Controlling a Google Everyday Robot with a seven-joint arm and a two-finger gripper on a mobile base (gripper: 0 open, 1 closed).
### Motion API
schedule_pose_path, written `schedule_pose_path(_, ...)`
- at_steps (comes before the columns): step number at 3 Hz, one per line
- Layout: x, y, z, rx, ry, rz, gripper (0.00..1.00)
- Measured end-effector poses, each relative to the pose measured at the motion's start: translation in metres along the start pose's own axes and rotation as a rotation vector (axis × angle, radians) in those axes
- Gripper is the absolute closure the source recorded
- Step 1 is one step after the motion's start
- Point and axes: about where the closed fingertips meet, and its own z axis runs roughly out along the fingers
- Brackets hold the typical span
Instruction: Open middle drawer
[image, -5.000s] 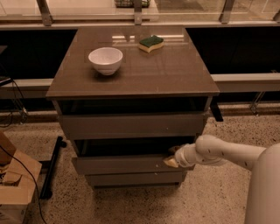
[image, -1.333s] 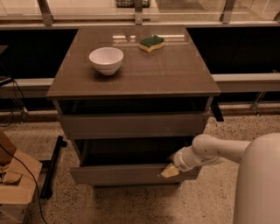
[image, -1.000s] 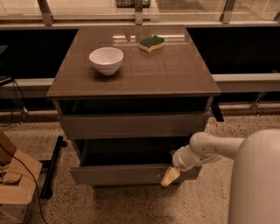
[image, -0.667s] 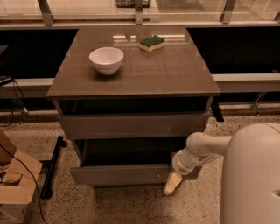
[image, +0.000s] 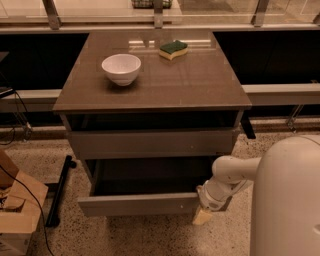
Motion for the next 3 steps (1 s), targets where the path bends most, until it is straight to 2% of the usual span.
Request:
schedule_pose_path(1,0.002,0.022,0.000,-0.021,0.008,0.007,0.64)
schedule_pose_path(2,0.007,0.059,0.008,-0.072,-0.027,0.054,0.65)
schedule_pose_path(3,0.008,0.064,0.009,-0.078,-0.032,0.062,0.42)
